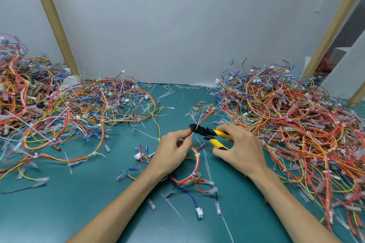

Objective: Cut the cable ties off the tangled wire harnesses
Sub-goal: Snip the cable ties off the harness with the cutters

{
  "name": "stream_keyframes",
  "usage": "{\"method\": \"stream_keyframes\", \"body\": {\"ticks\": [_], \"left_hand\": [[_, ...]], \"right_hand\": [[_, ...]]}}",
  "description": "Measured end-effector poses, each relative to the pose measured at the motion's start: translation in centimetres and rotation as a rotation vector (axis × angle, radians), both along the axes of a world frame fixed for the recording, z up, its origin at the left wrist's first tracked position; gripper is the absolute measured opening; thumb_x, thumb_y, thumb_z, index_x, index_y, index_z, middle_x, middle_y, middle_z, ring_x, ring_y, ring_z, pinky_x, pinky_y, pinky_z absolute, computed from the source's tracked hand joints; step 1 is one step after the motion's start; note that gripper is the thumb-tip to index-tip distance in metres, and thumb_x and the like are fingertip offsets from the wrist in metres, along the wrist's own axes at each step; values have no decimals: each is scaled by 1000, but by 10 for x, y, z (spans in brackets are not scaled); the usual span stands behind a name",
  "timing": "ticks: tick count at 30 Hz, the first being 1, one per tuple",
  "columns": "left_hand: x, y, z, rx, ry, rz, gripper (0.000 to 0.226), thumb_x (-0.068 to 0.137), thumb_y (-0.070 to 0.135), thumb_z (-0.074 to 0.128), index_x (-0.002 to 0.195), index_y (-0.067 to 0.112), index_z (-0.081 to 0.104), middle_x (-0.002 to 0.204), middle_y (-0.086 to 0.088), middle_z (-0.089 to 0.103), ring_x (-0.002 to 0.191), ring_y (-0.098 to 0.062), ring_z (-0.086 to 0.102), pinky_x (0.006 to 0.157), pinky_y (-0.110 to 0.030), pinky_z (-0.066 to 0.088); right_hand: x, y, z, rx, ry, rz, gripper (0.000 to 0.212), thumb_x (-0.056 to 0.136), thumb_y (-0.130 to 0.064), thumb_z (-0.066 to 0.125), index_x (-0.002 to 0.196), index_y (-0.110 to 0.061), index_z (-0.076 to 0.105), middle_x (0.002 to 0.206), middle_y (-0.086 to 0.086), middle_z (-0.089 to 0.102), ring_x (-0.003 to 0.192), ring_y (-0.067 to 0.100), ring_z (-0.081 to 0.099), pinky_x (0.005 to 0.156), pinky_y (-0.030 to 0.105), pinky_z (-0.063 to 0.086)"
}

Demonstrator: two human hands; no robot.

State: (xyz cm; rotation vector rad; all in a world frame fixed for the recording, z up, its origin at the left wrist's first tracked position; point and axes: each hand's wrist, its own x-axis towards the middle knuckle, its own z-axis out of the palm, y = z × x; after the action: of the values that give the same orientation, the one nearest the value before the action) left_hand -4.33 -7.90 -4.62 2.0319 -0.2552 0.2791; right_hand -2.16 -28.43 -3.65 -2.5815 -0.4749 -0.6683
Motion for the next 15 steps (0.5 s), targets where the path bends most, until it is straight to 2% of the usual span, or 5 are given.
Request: {"method": "stream_keyframes", "body": {"ticks": [4, 7, 10, 13, 15], "left_hand": [[1, 0, -1, -31, 38, -5, 26, 97, 19, 49, 99, 32, 71, 56, 8, 31, 52, -11, 23, 49, -25, 21], [2, -1, 0, -107, 113, -10, 29, 98, 19, 50, 99, 41, 70, 58, 9, 43, 55, -14, 31, 54, -27, 29], [5, -1, 3, -254, 219, -52, 23, 100, 13, 50, 110, 17, 70, 47, 15, 46, 46, -5, 34, 51, -18, 34], [6, 1, 7, -427, 312, -62, 26, 100, 14, 50, 103, -5, 66, 45, 10, 32, 44, -10, 27, 46, -18, 27], [6, 2, 9, -476, 326, -53, 26, 100, 16, 51, 103, -4, 68, 47, 6, 29, 44, -12, 26, 46, -22, 26]], "right_hand": [[-3, 4, 0, -38, 16, -52, 38, 57, -54, 60, 89, -34, 64, 70, -11, 61, 66, 14, 54, 54, 28, 46], [-3, 5, 0, -45, 35, -74, 37, 55, -56, 58, 85, -34, 63, 60, -8, 57, 58, 18, 52, 52, 25, 41], [-4, 6, 0, -20, 72, -81, 39, 55, -58, 57, 86, -35, 65, 56, -7, 55, 56, 18, 51, 52, 24, 41], [-5, 8, 1, 30, 87, -55, 38, 59, -60, 54, 86, -35, 66, 55, -9, 54, 55, 16, 51, 53, 26, 44], [-4, 10, 1, 28, 87, -38, 37, 63, -60, 52, 88, -36, 64, 54, -13, 50, 57, 14, 49, 53, 26, 42]]}}
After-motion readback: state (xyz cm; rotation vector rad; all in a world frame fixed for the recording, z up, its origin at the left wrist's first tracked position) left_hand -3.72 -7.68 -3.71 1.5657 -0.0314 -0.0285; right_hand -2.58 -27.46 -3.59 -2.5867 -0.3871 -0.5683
